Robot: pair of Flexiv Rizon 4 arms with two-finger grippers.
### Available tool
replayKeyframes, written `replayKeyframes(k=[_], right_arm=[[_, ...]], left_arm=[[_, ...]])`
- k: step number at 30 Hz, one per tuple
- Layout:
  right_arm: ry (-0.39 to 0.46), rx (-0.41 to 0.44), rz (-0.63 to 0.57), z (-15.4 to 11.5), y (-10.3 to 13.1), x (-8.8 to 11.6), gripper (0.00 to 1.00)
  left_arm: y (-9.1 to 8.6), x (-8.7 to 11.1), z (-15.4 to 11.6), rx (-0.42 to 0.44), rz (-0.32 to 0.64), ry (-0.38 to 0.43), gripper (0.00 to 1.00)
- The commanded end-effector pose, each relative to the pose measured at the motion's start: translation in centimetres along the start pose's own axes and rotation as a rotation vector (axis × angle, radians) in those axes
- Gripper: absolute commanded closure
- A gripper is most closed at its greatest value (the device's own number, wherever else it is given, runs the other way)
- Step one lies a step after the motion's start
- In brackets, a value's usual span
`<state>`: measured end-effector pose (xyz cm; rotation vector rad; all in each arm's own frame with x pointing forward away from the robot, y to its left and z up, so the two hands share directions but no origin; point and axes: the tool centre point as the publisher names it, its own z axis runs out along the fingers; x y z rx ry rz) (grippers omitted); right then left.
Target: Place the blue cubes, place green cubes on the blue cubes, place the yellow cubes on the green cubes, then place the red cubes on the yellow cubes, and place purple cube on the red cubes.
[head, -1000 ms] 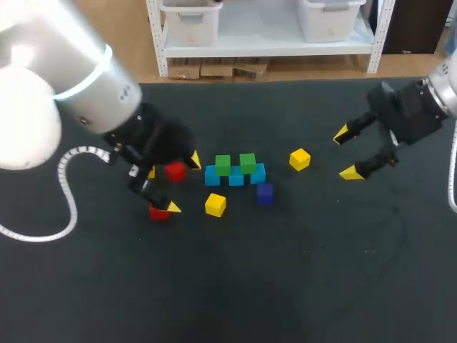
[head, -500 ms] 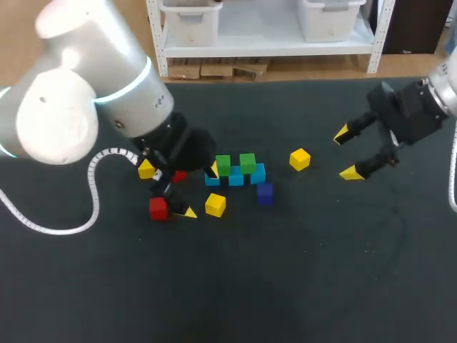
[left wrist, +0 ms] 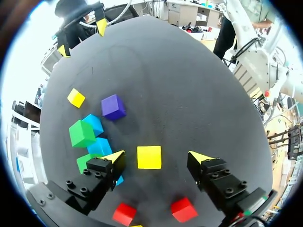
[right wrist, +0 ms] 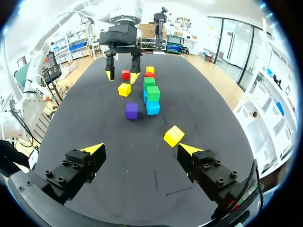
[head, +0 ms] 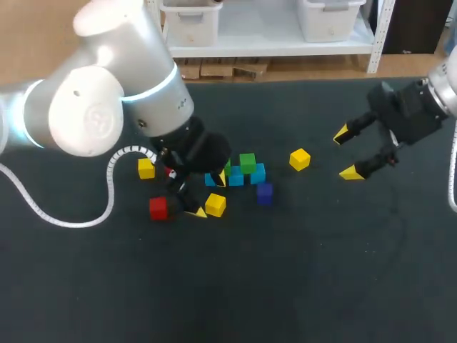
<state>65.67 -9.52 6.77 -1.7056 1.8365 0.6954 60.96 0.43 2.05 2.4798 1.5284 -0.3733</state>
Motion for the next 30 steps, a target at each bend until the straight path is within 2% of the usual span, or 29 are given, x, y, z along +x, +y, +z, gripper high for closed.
replayKeyframes(k=[1, 17, 19, 21, 26, 27, 28, 30], right_arm=[[-0.003, -0.002, -0.001, 0.1, -0.1, 0.0, 0.0], [-0.003, -0.002, -0.001, 0.1, -0.1, 0.0, 0.0], [-0.003, -0.002, -0.001, 0.1, -0.1, 0.0, 0.0], [-0.003, -0.002, -0.001, 0.1, -0.1, 0.0, 0.0], [-0.003, -0.002, -0.001, 0.1, -0.1, 0.0, 0.0], [-0.003, -0.002, -0.001, 0.1, -0.1, 0.0, 0.0], [-0.003, -0.002, -0.001, 0.1, -0.1, 0.0, 0.0], [-0.003, -0.002, -0.001, 0.1, -0.1, 0.0, 0.0]], left_arm=[[0.4, 0.1, 0.7, 0.016, -0.006, 0.005, 0.17], [0.5, 1.7, 1.8, 0.023, -0.098, 0.018, 0.27], [0.6, 1.8, 1.9, 0.026, -0.105, 0.019, 0.3], [0.6, 1.8, 1.9, 0.028, -0.113, 0.018, 0.36], [0.7, 1.7, 2.1, 0.033, -0.129, 0.017, 0.35], [0.7, 1.6, 2.1, 0.033, -0.131, 0.016, 0.38], [0.7, 1.6, 2.1, 0.034, -0.133, 0.015, 0.47], [0.8, 1.5, 2.1, 0.034, -0.135, 0.016, 0.49]])
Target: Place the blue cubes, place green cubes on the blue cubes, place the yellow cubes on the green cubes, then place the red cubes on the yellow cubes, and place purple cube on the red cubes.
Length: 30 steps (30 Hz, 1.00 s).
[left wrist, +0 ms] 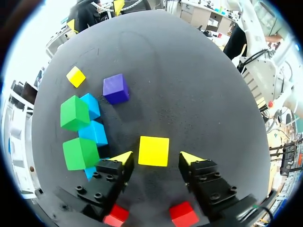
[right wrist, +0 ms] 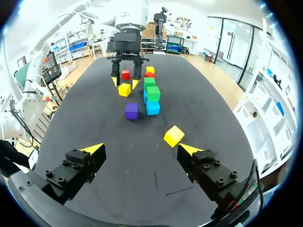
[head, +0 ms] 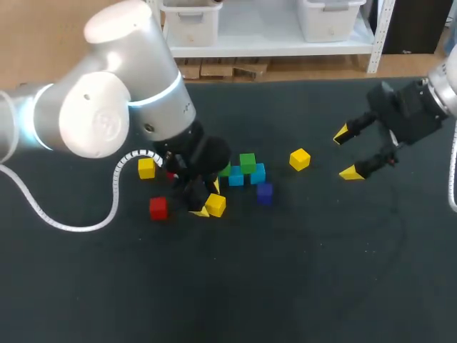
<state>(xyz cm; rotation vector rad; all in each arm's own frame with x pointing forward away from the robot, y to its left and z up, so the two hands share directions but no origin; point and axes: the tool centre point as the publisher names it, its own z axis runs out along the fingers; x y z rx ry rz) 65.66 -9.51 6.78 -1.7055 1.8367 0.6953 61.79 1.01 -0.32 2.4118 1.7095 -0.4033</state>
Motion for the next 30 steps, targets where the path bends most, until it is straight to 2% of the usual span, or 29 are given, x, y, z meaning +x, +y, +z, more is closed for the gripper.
replayKeyframes(k=[1, 3, 6, 9, 15, 22, 26, 28, 30], right_arm=[[-0.003, -0.002, -0.001, 0.1, -0.1, 0.1, 0.0], [-0.003, -0.002, -0.001, 0.1, -0.1, 0.1, 0.0], [-0.003, -0.002, -0.001, 0.1, -0.1, 0.1, 0.0], [-0.003, -0.002, -0.001, 0.1, -0.1, 0.1, 0.0], [-0.003, -0.002, -0.001, 0.1, -0.1, 0.1, 0.0], [-0.003, -0.002, -0.001, 0.1, -0.1, 0.1, 0.0], [-0.003, -0.002, -0.001, 0.1, -0.1, 0.1, 0.0], [-0.003, -0.002, -0.001, 0.1, -0.1, 0.1, 0.0], [-0.003, -0.002, -0.001, 0.1, -0.1, 0.1, 0.0]], left_arm=[[0.5, -0.2, 0.1, 0.007, -0.005, 0.004, 0.5], [0.6, -0.2, 0.2, 0.007, -0.01, 0.005, 0.51], [0.8, -0.3, 0.1, 0.003, -0.013, 0.005, 0.61], [0.7, -0.4, 0.0, 0.0, -0.016, 0.006, 1.0], [-0.4, -0.7, -1.3, -0.008, -0.029, 0.002, 1.0], [-2.3, -1.2, -5.0, -0.044, -0.089, -0.029, 1.0], [-2.3, -1.1, -7.3, -0.091, -0.136, -0.027, 1.0], [-2.0, -0.9, -8.4, -0.12, -0.162, -0.054, 1.0], [-1.5, -0.8, -9.4, -0.134, -0.181, -0.038, 1.0]])
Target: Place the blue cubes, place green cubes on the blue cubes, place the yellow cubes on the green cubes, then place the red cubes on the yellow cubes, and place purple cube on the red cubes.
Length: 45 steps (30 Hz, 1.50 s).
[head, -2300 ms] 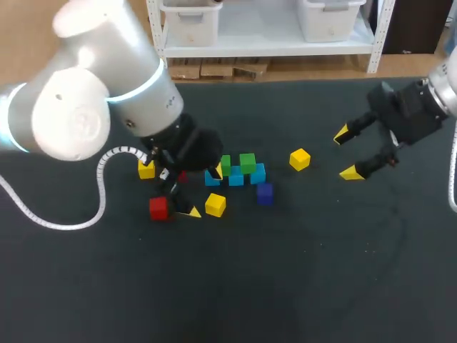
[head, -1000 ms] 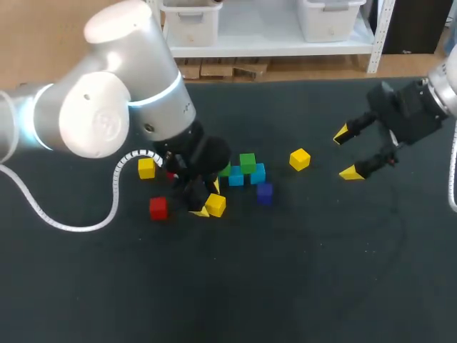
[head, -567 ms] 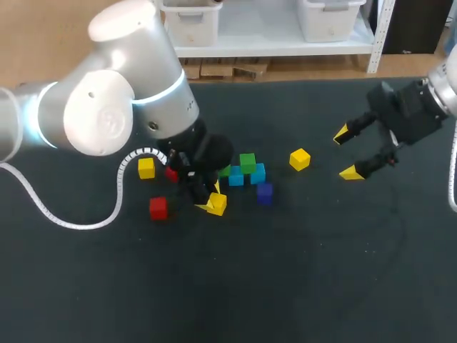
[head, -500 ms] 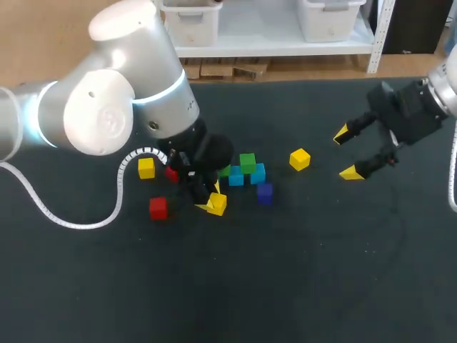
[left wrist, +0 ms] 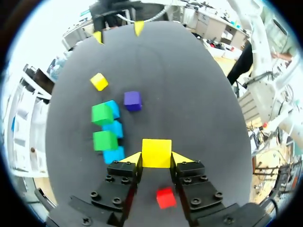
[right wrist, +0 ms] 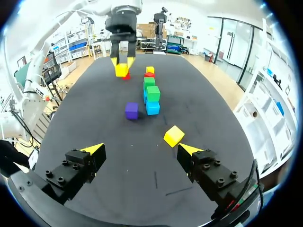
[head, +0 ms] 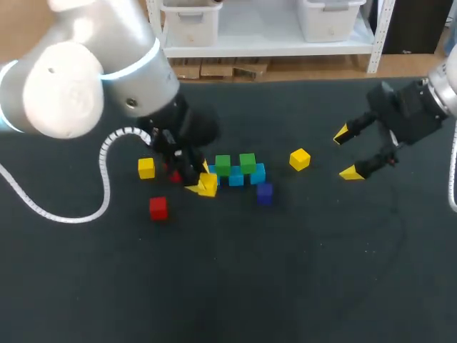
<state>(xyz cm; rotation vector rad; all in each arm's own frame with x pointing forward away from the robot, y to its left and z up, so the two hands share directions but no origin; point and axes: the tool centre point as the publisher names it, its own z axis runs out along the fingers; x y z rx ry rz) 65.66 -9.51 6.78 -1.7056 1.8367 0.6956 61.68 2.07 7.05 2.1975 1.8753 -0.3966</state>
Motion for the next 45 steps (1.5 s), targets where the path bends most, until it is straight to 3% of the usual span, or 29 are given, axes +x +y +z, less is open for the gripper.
replayKeyframes(k=[1, 8, 24, 45], right_arm=[[-0.003, -0.002, -0.001, 0.1, -0.1, 0.0, 0.0], [-0.003, -0.002, -0.001, 0.1, -0.1, 0.0, 0.0], [-0.003, -0.002, -0.001, 0.1, -0.1, 0.0, 0.0], [-0.003, -0.002, -0.001, 0.1, -0.1, 0.0, 0.0]], left_arm=[[-0.2, 0.5, -2.7, -0.068, -0.02, -0.013, 1.0], [2.4, -0.2, -4.6, -0.114, -0.026, 0.026, 1.0], [6.4, -3.3, -2.7, -0.085, -0.041, 0.017, 1.0], [8.2, -4.9, 1.0, -0.058, -0.09, 0.0, 1.0]])
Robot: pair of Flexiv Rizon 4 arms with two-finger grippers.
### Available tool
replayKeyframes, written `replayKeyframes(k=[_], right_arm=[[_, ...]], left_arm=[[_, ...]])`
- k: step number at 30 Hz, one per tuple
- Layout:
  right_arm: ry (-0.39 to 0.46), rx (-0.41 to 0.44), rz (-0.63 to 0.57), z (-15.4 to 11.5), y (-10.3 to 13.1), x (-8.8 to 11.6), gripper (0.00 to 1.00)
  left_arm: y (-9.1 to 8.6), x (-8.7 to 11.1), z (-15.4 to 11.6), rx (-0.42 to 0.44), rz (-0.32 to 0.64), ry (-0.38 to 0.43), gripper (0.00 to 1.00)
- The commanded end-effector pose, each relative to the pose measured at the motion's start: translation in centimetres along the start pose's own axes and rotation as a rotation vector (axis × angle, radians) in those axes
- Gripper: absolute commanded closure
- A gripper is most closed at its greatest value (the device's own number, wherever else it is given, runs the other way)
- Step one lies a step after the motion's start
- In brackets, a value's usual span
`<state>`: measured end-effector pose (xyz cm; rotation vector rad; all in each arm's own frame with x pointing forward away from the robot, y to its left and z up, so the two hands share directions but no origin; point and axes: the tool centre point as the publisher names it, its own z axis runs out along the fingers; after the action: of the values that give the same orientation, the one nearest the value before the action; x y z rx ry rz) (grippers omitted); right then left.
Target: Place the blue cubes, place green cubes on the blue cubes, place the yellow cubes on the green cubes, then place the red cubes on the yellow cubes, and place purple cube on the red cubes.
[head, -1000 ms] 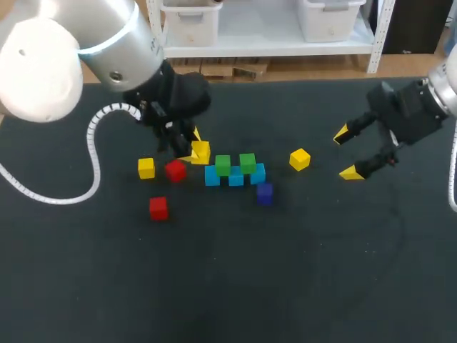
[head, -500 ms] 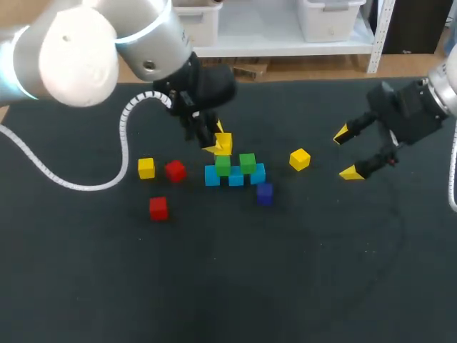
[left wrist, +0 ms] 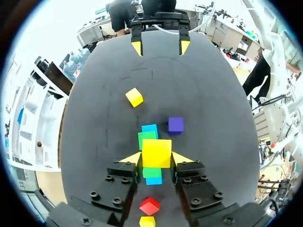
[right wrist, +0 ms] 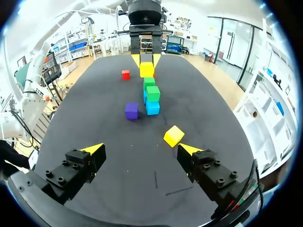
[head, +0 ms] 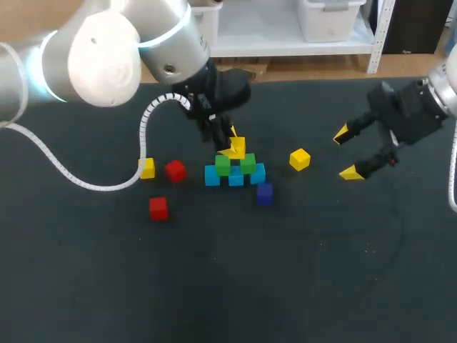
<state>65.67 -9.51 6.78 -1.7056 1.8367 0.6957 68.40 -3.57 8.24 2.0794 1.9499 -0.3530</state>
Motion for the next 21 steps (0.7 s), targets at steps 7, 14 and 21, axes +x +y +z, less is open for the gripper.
replayKeyframes(k=[7, 14, 21], right_arm=[[-0.003, -0.002, -0.002, 0.1, -0.1, 0.0, 0.0], [-0.003, -0.002, -0.002, 0.1, -0.1, 0.0, 0.0], [-0.003, -0.002, -0.002, 0.1, -0.1, 0.0, 0.0]], left_arm=[[0.8, -0.3, 1.2, 0.009, -0.025, 0.013, 1.0], [0.8, 0.4, 1.3, 0.008, -0.039, 0.034, 1.0], [0.7, 0.8, 1.4, 0.011, -0.054, 0.035, 1.0]])
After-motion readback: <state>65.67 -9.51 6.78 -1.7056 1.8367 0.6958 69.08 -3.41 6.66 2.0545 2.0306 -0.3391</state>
